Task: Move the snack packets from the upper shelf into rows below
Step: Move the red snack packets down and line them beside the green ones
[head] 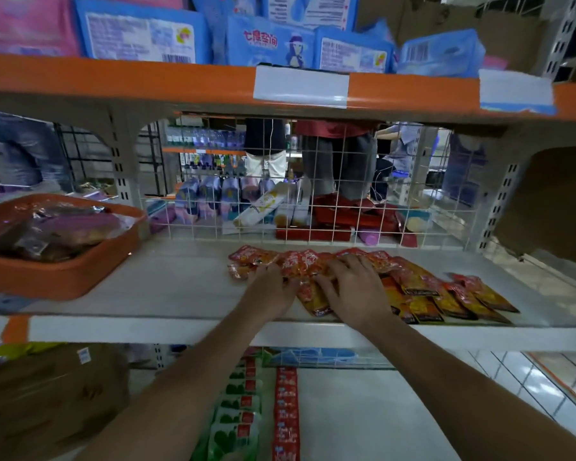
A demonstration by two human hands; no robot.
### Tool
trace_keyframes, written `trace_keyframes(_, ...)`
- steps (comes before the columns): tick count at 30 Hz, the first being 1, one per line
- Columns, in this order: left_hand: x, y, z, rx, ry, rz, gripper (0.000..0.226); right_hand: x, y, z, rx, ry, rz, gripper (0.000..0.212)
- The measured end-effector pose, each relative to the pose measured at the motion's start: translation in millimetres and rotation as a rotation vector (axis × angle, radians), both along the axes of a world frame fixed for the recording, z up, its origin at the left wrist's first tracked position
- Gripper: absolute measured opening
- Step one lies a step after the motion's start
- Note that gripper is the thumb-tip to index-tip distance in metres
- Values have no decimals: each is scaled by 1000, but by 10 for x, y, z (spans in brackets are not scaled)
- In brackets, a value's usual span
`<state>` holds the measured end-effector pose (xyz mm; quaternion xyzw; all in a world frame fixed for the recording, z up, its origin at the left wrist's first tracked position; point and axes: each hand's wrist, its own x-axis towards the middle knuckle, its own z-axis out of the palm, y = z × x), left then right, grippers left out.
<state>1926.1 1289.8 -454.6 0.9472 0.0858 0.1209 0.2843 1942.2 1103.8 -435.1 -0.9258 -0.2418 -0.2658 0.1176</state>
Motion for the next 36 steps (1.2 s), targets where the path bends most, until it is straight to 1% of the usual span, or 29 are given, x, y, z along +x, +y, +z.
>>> trace_keyframes(3, 51, -2, 23, 15, 6, 36, 53, 120, 40, -59, 11, 77, 14, 52)
trace_keyframes(6, 61, -42, 43, -14, -19, 92, 50, 136, 35, -119, -44, 162, 7, 59)
trace_keyframes(8, 73, -82, 55, -10, -39, 141, 57, 109, 37, -111, -62, 185, -7, 52)
trace_keyframes(10, 68, -112, 80, 50, -22, 176, 66, 101, 38, -98, -68, 188, -21, 45)
trace_keyframes(11, 72, -108, 82, 75, -17, 179, 67, 100, 36, -96, -60, 185, -28, 43)
trace_keyframes(13, 72, -85, 79, 59, -12, 158, 62, 128, 24, -124, -28, 173, -44, 41)
trace_keyframes(17, 26, -34, 110, -117, -7, 99, 63, 162, 24, -135, 56, 149, -93, 38)
trace_keyframes(19, -11, -38, 146, -253, -18, 56, 65, 141, 21, -110, 105, 157, -105, 31)
trace_keyframes(21, -44, -30, 174, -399, -31, 9, 65, 110, 17, -84, 136, 178, -123, 30)
trace_keyframes(25, -104, -29, 225, -560, -79, -36, 55, 72, 11, -58, 189, 201, -112, 47)
trace_keyframes(27, -142, -26, 228, -708, -125, -64, 50, 70, 7, -50, 206, 225, -106, 55)
trace_keyframes(29, -211, -32, 222, -829, -129, -110, 49, 64, 1, -40, 232, 241, -105, 59)
trace_keyframes(31, -287, -25, 205, -887, -111, -145, 45, 48, -4, -18, 273, 245, -94, 62)
trace_keyframes(33, -319, -3, 202, -919, -122, -161, 50, 35, -14, -4, 329, 251, -83, 61)
trace_keyframes(36, -338, -11, 233, -944, -130, -183, 53, 26, -31, 16, 448, 288, -69, 49)
